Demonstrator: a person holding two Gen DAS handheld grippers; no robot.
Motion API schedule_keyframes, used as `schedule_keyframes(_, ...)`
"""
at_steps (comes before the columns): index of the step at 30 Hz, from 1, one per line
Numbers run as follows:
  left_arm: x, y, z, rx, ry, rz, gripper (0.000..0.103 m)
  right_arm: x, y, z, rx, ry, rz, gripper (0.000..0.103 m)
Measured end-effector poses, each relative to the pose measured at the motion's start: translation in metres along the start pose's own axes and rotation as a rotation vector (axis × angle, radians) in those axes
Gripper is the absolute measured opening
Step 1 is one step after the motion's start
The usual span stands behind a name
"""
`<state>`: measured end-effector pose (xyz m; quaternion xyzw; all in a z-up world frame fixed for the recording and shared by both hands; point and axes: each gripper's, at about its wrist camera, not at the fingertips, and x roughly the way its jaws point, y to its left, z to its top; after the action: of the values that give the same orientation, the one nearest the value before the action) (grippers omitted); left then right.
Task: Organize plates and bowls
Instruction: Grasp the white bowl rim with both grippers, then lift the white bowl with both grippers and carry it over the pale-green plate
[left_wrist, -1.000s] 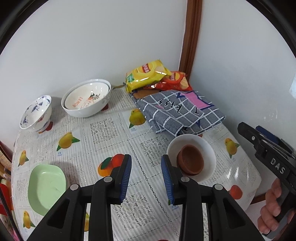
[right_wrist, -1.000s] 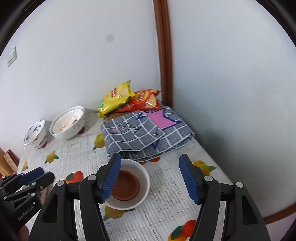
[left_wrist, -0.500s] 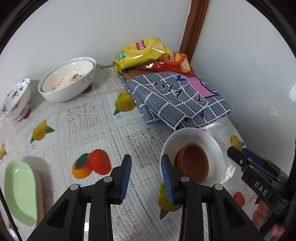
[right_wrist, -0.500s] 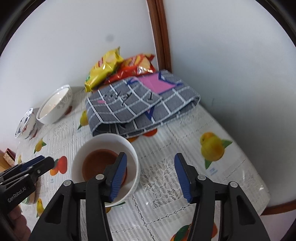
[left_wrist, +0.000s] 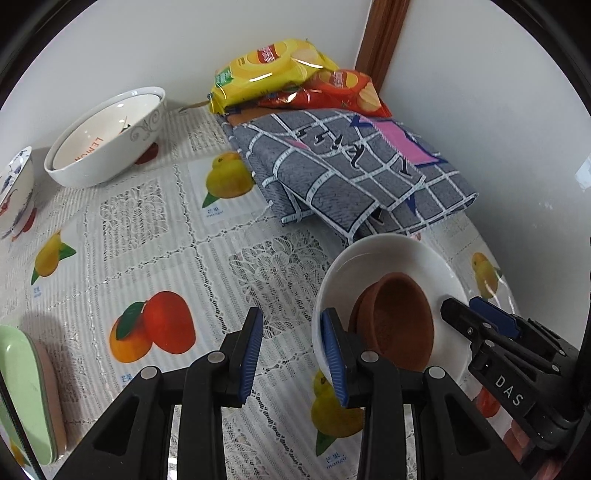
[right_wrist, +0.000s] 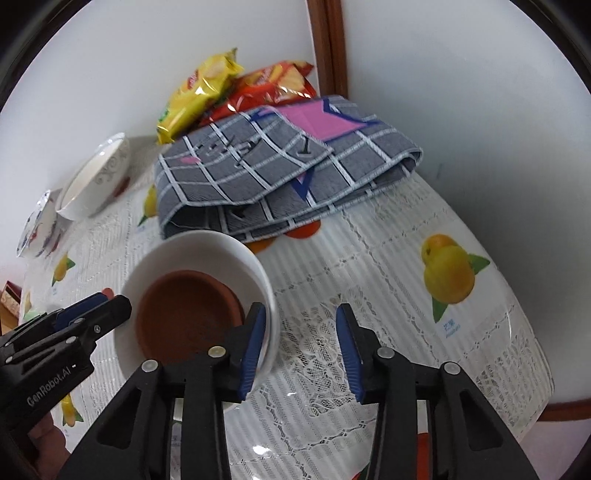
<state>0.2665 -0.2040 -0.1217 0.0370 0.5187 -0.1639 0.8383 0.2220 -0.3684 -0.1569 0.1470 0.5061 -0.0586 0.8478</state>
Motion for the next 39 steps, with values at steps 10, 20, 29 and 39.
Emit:
schedule_keyframes(10, 0.014, -0.006, 0.000, 0.020, 0.017, -0.010, 0.025, 0.021, 0.003, 0.001, -0.004, 0.070, -0.023, 0.036)
schedule_keyframes(20, 0.021, -0.011, -0.002, 0.026, 0.014, 0.010, 0.025, 0.023, -0.002, 0.000, 0.006, 0.040, -0.037, 0.043)
schedule_keyframes(29, 0.025, -0.012, -0.002, 0.009, 0.015, -0.021, 0.016, 0.022, -0.002, -0.003, -0.001, -0.008, -0.032, 0.043)
schedule_keyframes(39, 0.024, -0.013, -0.003, 0.014, 0.007, -0.035, 0.011, 0.023, 0.009, -0.004, 0.018, 0.006, 0.038, 0.008)
